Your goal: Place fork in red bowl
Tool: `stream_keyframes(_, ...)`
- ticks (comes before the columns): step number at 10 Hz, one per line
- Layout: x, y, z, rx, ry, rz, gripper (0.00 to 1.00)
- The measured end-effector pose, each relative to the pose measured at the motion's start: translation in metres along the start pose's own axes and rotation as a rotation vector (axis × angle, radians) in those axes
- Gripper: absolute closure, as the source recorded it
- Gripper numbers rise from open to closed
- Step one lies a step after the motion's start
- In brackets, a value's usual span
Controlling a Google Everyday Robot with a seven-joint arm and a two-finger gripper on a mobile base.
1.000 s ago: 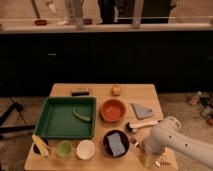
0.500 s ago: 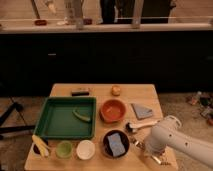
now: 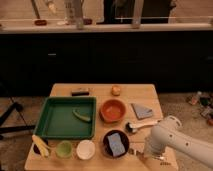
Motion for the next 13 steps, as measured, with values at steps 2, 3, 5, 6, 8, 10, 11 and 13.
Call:
stream_keyframes(2, 0.001, -0.001, 0.001, 0.005, -0.001, 0.0, 1.0)
stream_keyframes(3, 0.002, 0.0, 0.0, 0.003, 0.0, 0.001, 1.0)
stream_keyframes(5, 0.003, 0.0, -0.001, 0.003, 0.003, 0.001, 1.0)
stream_keyframes(6, 0.002, 0.003, -0.003, 0.021, 0.023, -0.012, 1.0)
stream_keyframes(8, -0.006, 0.011, -0.015, 0.061, 0.047, -0.026, 1.0)
stream_keyframes(10, -0.011, 0.015, -0.021, 0.08, 0.06, -0.039, 1.0)
stream_keyframes(11, -0.013, 0.017, -0.026, 0.092, 0.068, -0.044, 1.0)
stream_keyframes(13, -0.012, 0.018, -0.032, 0.108, 0.075, -0.043, 1.0)
